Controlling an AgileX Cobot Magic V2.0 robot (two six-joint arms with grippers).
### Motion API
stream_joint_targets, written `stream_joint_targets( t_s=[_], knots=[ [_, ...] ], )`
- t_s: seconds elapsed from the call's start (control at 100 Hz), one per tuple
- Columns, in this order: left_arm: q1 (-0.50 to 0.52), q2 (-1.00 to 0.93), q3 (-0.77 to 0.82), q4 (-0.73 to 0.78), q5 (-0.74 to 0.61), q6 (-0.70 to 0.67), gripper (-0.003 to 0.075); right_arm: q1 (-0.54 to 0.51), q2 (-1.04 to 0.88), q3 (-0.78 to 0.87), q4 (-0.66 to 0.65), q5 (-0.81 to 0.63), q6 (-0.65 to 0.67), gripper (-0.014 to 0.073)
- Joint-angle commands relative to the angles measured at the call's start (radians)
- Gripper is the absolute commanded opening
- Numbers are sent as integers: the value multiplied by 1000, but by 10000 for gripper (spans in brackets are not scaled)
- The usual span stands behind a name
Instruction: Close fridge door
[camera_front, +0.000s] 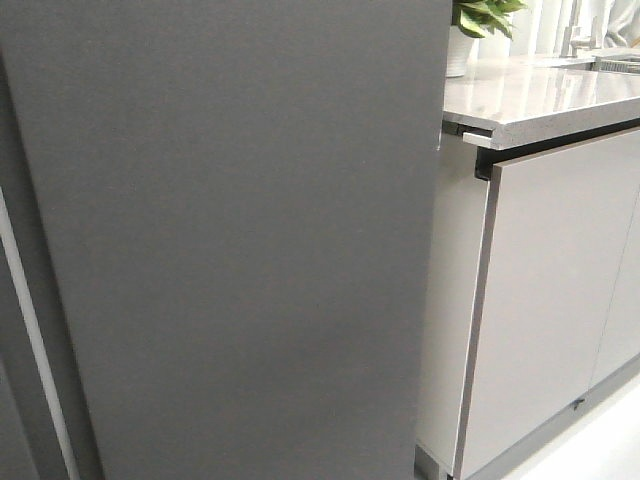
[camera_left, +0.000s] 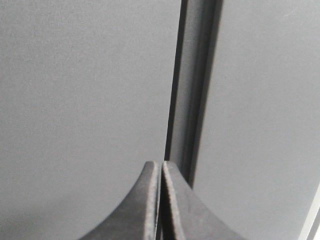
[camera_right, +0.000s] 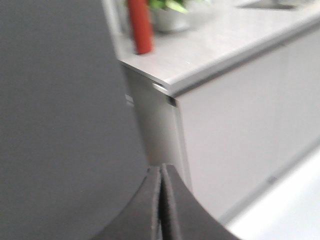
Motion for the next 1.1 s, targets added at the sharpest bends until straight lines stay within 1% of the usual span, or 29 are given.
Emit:
stream_joint_targets(
  t_s=[0.0,0.18,0.39,0.49,0.54,1.089],
  knots=[
    [-2,-21,40,-6,-83,-2,-20,-37,-77,58,-14,-116,0,-71],
    [-2,-21,40,-6,-83,-2,-20,-46,-213,207,-14,-207,0,-71],
    [-2,-21,40,-6,-83,-2,-20,-46,-269,312,-14,-235,0,-71],
    [-2,-21,40,-6,-83,-2,-20,-46,-302,371,-14,-308,0,-71],
    [-2,-21,40,-6,-83,-2,-20,-46,-311,369,-14,-289,0,-71],
    [-2,-21,40,-6,-83,-2,-20,-46,-309,369,-14,-287,-2,-71]
  ],
)
